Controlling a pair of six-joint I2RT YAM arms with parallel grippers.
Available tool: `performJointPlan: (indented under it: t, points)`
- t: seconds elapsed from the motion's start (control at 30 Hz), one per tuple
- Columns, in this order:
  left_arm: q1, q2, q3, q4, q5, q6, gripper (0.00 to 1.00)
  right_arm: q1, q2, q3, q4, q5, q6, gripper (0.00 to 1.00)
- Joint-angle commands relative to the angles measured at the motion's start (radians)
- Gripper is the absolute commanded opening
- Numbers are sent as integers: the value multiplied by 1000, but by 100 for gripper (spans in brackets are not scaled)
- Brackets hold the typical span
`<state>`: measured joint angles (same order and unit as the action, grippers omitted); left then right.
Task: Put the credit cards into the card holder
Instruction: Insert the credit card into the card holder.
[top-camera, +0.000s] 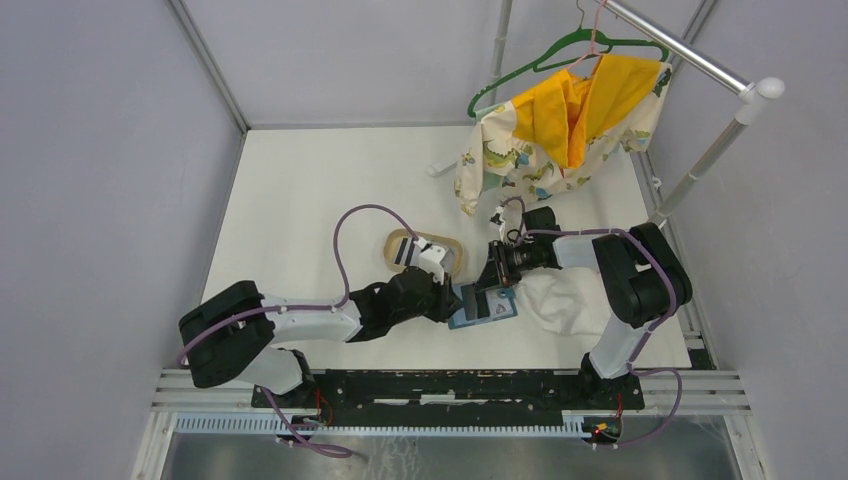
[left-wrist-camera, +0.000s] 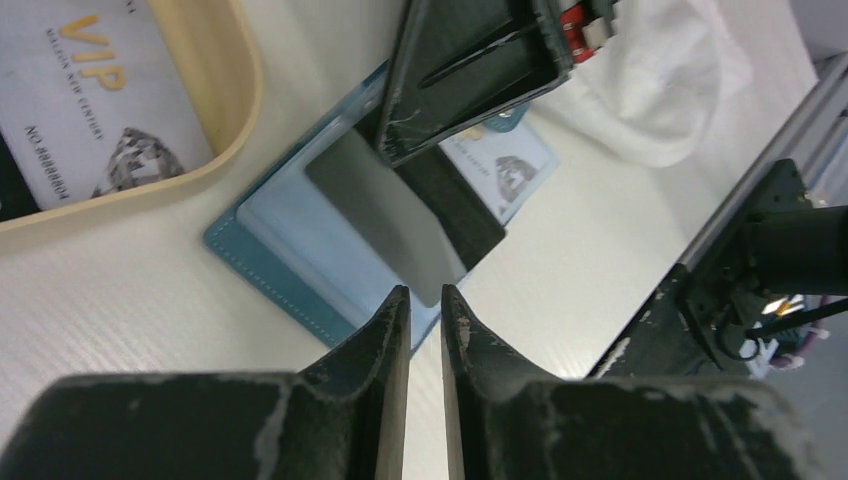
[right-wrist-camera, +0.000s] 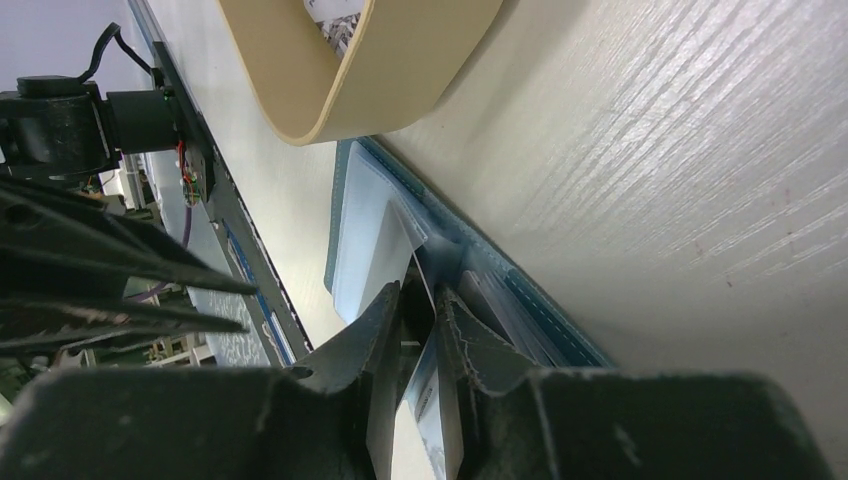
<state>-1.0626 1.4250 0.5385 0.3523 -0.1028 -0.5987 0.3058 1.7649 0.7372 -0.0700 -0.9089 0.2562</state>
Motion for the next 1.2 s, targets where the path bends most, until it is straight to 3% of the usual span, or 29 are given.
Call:
performJointPlan:
  t: [0.0,0.13,0.3,0.4,0.87,1.17]
  points:
    - [-40,-33,67,14,-22,-9,24,3,16,19,-10,44,-41,25]
    - [-109,15,146,-25,-116,-53,21,4,19,19,-12,45,-43,25]
    - [-202,128,327,-233,-374,-120,11,4,24,22,-18,48,-48,25]
    - [-236,206,442,-369,-455,-137,3,3,27,24,-21,48,-52,25]
    - [-267,497,735,-557,-530,-174,2,4,31,28,-34,51,-61,26]
    - [-265,565,812,-646,-620,-199,5,3,38,28,-37,51,-63,28]
